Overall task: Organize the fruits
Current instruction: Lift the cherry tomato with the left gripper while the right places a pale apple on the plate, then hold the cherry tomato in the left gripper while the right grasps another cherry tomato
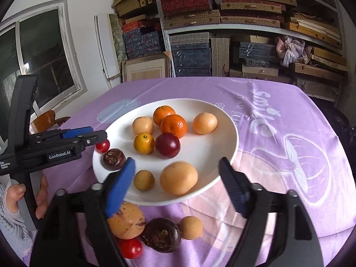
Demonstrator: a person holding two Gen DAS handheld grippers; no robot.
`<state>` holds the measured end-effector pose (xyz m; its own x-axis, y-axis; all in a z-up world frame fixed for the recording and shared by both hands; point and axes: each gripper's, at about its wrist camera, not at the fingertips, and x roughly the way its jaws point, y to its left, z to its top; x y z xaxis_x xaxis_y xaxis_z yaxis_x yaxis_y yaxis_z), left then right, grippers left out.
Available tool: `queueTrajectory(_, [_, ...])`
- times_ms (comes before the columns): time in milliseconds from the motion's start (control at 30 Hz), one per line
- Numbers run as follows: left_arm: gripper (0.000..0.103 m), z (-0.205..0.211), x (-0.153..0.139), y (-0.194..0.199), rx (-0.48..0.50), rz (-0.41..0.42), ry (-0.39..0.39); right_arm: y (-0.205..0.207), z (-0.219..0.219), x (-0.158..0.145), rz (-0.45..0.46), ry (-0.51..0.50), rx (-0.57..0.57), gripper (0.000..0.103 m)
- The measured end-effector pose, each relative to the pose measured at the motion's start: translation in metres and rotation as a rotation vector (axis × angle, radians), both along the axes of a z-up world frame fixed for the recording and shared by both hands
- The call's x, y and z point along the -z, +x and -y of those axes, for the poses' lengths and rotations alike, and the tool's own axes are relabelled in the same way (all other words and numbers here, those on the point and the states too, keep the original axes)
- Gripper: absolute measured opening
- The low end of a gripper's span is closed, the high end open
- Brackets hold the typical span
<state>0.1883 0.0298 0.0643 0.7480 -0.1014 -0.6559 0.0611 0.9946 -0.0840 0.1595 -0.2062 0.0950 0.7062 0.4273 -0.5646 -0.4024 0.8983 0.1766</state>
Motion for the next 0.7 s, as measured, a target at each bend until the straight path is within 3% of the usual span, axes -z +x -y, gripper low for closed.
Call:
queueTrajectory(133, [0.068, -0.01, 0.002, -0.005, 0.012, -0.011, -0.028, -0.012, 0.016, -0.018, 0.041, 0.063, 0.012, 0.083])
queueTrajectory(267, [0.075, -0.025, -0.004, -0.024, 0.007, -0.021, -0.039, -0.043, 0.024, -0.043, 0.122, 0.085, 0.006, 0.099])
queueTrajectory(367, [0.083, -0.029, -0.001, -0.052, 0.006, -0.032, 0.0, -0.075, 0.032, -0.052, 0.168, 0.09, -0.003, 0.099])
queueTrajectory(533, [0.083, -0.013, 0.023, -0.091, 0.037, -0.061, 0.08, -0.115, 0.048, -0.031, 0.2, 0.068, 0.019, 0.099])
queueTrajectory(700, [0.083, 0.008, 0.039, -0.094, 0.049, -0.051, 0.183, -0.115, 0.046, -0.022, 0.199, 0.017, 0.014, 0.099])
